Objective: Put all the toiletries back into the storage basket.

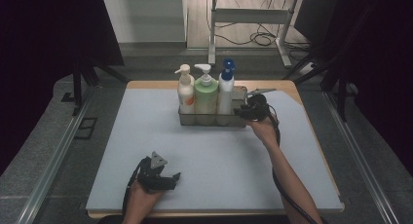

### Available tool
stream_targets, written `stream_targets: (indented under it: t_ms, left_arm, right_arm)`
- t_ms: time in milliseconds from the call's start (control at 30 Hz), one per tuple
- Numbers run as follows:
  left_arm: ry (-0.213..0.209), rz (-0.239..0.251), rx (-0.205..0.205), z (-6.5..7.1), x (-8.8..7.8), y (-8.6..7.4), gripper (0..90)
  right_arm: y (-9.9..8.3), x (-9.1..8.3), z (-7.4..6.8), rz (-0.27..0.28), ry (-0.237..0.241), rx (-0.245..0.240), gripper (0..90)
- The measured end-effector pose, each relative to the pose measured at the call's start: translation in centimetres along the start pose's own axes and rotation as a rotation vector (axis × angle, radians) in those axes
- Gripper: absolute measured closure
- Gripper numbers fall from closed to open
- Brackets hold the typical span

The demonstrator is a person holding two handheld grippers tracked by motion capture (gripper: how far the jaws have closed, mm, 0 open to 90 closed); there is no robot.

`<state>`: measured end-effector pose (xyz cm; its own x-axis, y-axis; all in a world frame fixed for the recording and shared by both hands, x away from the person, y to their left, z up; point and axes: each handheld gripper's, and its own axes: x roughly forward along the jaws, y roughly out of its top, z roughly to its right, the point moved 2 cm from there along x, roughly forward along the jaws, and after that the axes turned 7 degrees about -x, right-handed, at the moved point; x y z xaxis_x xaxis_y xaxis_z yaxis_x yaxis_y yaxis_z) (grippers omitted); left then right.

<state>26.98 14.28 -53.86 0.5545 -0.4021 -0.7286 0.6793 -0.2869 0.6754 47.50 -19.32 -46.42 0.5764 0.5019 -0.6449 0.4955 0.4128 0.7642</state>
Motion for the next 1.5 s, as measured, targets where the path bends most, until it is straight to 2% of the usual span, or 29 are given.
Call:
stream_targets:
  t_ms: [200,467,833,1000,1500]
  left_arm:
    - [0.0,0.0,0.0,0.0,0.0,0.0,12.1]
    - [-0.001,0.003,-0.003,0.0,0.0,0.0,12.1]
    - [-0.001,0.003,-0.003,0.0,0.0,0.0,12.1]
    - [-0.001,0.004,-0.003,0.0,0.0,0.0,12.1]
    - [-0.001,0.004,-0.003,0.0,0.0,0.0,12.1]
  right_arm:
    - [-0.1,-0.6,-0.1,0.01,0.001,-0.009,48.7]
    - [-0.1,-1.7,-0.6,0.02,0.017,-0.029,42.8]
    - [-0.2,-3.7,-1.6,0.028,0.019,-0.098,32.2]
    - [-0.6,-4.4,-2.0,0.022,0.009,-0.148,27.7]
    - [-2.7,-6.9,-3.2,0.023,0.033,-0.202,14.0]
